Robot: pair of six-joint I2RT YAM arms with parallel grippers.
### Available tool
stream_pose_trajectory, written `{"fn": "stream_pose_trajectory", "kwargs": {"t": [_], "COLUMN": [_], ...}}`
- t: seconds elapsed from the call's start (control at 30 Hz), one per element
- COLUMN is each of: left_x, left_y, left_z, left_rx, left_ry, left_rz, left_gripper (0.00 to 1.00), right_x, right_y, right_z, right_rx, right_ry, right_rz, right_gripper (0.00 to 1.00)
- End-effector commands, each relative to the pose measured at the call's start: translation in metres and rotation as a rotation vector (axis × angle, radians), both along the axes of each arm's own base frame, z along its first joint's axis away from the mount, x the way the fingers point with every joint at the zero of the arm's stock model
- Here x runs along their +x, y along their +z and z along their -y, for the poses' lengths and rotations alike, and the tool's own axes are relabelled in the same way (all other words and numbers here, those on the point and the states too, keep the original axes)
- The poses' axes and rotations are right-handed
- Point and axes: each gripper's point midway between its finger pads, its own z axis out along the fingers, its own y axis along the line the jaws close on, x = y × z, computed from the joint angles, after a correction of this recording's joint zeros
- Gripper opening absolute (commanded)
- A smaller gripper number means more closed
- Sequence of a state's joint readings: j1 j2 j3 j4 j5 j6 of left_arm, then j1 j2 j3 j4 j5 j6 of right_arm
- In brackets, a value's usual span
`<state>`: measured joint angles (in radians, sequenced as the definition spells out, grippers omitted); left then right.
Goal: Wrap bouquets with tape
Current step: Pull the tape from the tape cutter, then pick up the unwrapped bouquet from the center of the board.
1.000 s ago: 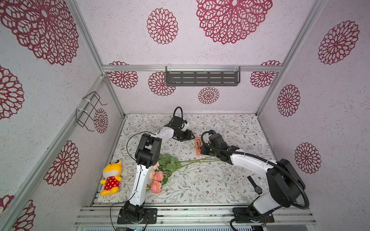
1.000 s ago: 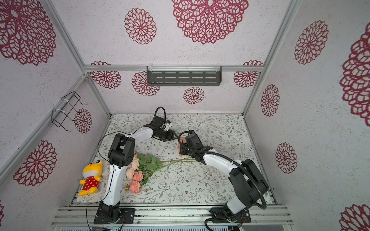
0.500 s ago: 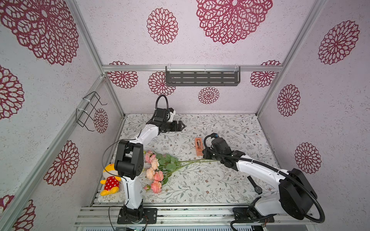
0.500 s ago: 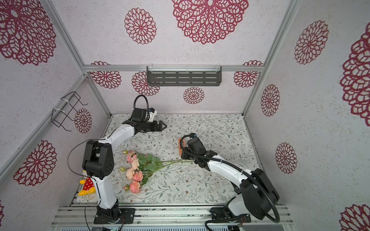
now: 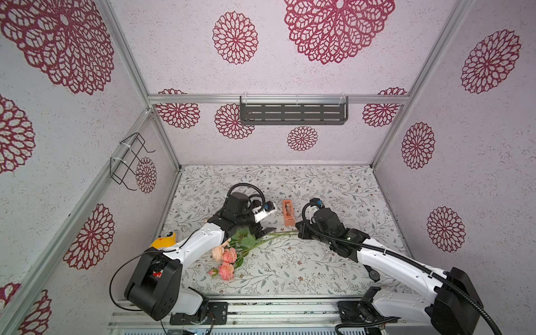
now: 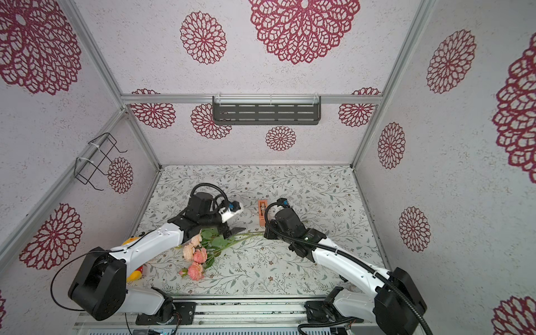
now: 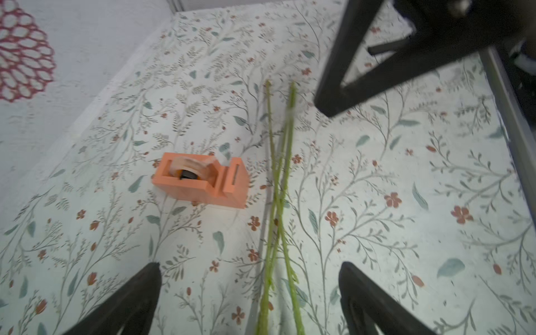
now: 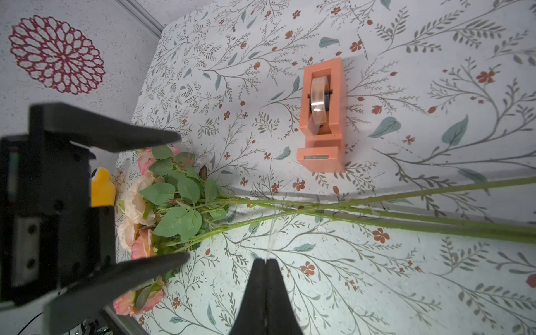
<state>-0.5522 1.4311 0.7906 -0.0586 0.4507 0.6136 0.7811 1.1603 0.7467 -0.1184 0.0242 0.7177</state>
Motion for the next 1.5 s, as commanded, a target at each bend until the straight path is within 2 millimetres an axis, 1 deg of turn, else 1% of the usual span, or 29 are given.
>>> {"fn": "stream_pose_trajectory", "kwargs": {"t": [0.0, 0.03, 0.1, 0.17, 0.27, 0.33, 0.4, 0.5, 0.63, 0.7, 0.73, 0.8, 0.9, 0.97, 1.07, 1.17, 1.23, 1.27, 1.3, 1.33, 1.4, 1.47], "left_x": [-0.004, -0.008, -0.005, 0.004, 0.014, 0.020, 0.023, 0.027, 0.024, 0.024, 0.022, 0.018, 0.014, 0.013, 0.013, 0.015, 0.017, 0.017, 0.019, 0.020, 0.024, 0.028], "left_y": [-0.020, -0.030, -0.050, -0.072, -0.092, -0.098, -0.102, -0.106, -0.111, -0.115, -0.117, -0.118, -0.121, -0.129, -0.137, -0.133, -0.125, -0.119, -0.113, -0.109, -0.100, -0.091], "left_z": [0.004, 0.008, 0.013, 0.012, 0.009, 0.009, 0.008, 0.007, 0.006, 0.000, -0.004, -0.008, -0.007, -0.013, -0.019, -0.017, -0.014, -0.012, -0.010, -0.008, -0.005, -0.003], "left_rx": [0.136, 0.170, 0.246, 0.326, 0.387, 0.408, 0.417, 0.420, 0.445, 0.499, 0.533, 0.573, 0.592, 0.638, 0.694, 0.679, 0.647, 0.632, 0.618, 0.607, 0.587, 0.569], "left_ry": [-0.049, -0.056, -0.045, -0.023, -0.002, 0.001, -0.003, -0.010, -0.039, -0.041, -0.046, -0.066, -0.091, -0.087, -0.079, -0.074, -0.073, -0.073, -0.069, -0.067, -0.046, -0.015], "left_rz": [0.167, 0.177, 0.185, 0.183, 0.166, 0.151, 0.123, 0.083, 0.069, 0.042, 0.016, -0.022, -0.045, -0.077, -0.111, -0.092, -0.070, -0.057, -0.046, -0.039, -0.034, -0.045], "left_gripper": [0.98, 0.98, 0.99, 0.90, 0.81, 0.78, 0.78, 0.73, 0.63, 0.61, 0.58, 0.47, 0.43, 0.36, 0.34, 0.23, 0.18, 0.14, 0.08, 0.05, 0.00, 0.00], "right_x": [-0.006, -0.007, -0.006, -0.006, -0.006, -0.007, -0.007, -0.008, -0.008, -0.008, -0.008, -0.008, -0.008, -0.008, -0.007, -0.007, -0.007, -0.008, -0.008, -0.009, -0.011, -0.016], "right_y": [0.008, 0.007, 0.008, 0.008, 0.004, 0.003, 0.001, -0.002, -0.002, -0.002, -0.002, -0.002, -0.001, 0.000, -0.001, -0.002, -0.004, -0.005, -0.006, -0.008, -0.011, -0.014], "right_z": [0.000, 0.001, 0.003, 0.005, 0.008, 0.009, 0.011, 0.014, 0.020, 0.023, 0.025, 0.028, 0.032, 0.033, 0.035, 0.035, 0.034, 0.033, 0.030, 0.027, 0.016, 0.006], "right_rx": [0.049, 0.053, 0.049, 0.042, 0.038, 0.044, 0.041, 0.035, 0.033, 0.028, 0.023, 0.018, 0.018, 0.019, 0.016, 0.015, 0.017, 0.022, 0.032, 0.039, 0.077, 0.116], "right_ry": [-0.013, -0.015, -0.024, -0.033, -0.042, -0.046, -0.049, -0.060, -0.080, -0.089, -0.096, -0.103, -0.115, -0.120, -0.124, -0.124, -0.120, -0.112, -0.101, -0.093, -0.046, -0.008], "right_rz": [0.007, 0.008, 0.013, 0.021, 0.020, 0.023, 0.019, 0.019, 0.031, 0.035, 0.037, 0.040, 0.048, 0.052, 0.050, 0.049, 0.046, 0.044, 0.040, 0.036, 0.027, 0.015], "right_gripper": [0.00, 0.00, 0.00, 0.00, 0.00, 0.00, 0.00, 0.00, 0.00, 0.00, 0.00, 0.00, 0.00, 0.00, 0.00, 0.00, 0.00, 0.00, 0.00, 0.00, 0.00, 0.00]}}
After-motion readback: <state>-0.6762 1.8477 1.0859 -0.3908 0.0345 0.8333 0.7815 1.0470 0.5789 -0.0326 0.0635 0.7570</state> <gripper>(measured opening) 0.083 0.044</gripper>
